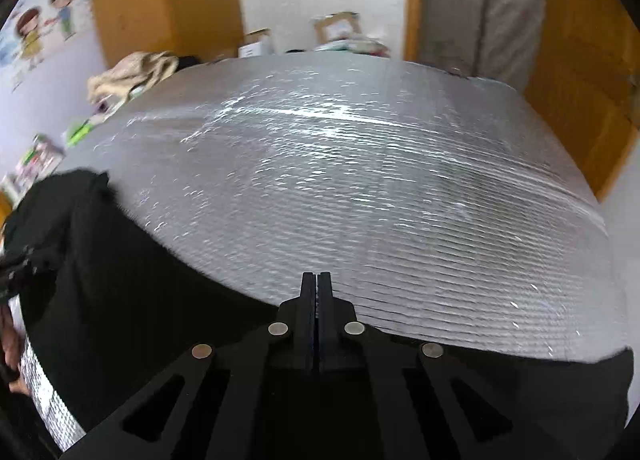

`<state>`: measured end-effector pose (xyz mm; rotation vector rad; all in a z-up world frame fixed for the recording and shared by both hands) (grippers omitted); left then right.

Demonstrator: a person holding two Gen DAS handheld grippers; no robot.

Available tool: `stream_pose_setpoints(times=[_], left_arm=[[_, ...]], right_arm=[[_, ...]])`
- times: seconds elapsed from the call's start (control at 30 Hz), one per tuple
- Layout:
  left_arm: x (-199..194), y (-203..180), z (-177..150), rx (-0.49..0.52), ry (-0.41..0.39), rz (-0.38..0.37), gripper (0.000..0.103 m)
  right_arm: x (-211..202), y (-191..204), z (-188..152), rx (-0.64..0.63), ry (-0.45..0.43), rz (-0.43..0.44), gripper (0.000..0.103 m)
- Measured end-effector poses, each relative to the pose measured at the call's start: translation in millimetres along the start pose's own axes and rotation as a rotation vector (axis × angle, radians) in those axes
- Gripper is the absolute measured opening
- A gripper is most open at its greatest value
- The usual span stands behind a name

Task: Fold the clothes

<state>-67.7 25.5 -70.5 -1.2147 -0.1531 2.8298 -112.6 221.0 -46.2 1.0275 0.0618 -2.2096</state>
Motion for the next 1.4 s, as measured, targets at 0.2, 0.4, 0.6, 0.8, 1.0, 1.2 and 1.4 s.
stream_pose_setpoints(times=[0.2, 0.4, 0.6, 0.8, 1.0, 1.2, 1.4], left_arm=[[-9.2, 3.3, 12.0, -0.008, -0.046, 0.027, 0.005], [-13.5, 9.4, 3.1, -0.004, -0.036, 0.06, 0.005], [-10.3, 14.4, -15.7, -0.009, -0.005, 0.064, 0.005], [-9.6, 15.8, -18.3, -0.022, -0.013, 0.045, 0.005], [-9.6, 17.8, -19.0, -0.037, -0.011, 0.023, 0.005], [-9.7, 19.6, -19.3, -0.048, -0.01, 0.008, 0.005], [-8.4, 20.5, -19.5, -0.061, -0.01, -0.004, 0.005]], right_arm=[[-2.4, 18.8, 6.7, -0.026, -0.017, 0.033, 0.033], [40.0, 71.1, 16.5, -0.116, 0.039, 0.138, 0.036], [83.4, 97.9, 31.1, -0.145, 0.093, 0.204, 0.037], [108.8, 84.7, 40.6, -0.058, 0.112, 0.195, 0.002], [102.1, 65.8, 48.8, 0.024, 0.075, 0.151, 0.008], [113.6, 97.8, 50.3, 0.002, 0.109, 0.265, 0.038], [127.9, 94.5, 52.2, 0.052, 0.126, 0.266, 0.003]])
Point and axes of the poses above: each gripper's, at about its wrist camera, not at the fingertips, and x roughly the way its jaws point, y to its left, z to its top, the point moved 10 cm from there along x, roughly the way its jaws point, and after that the axes turned 13 degrees about z, right-handed, at the moved point
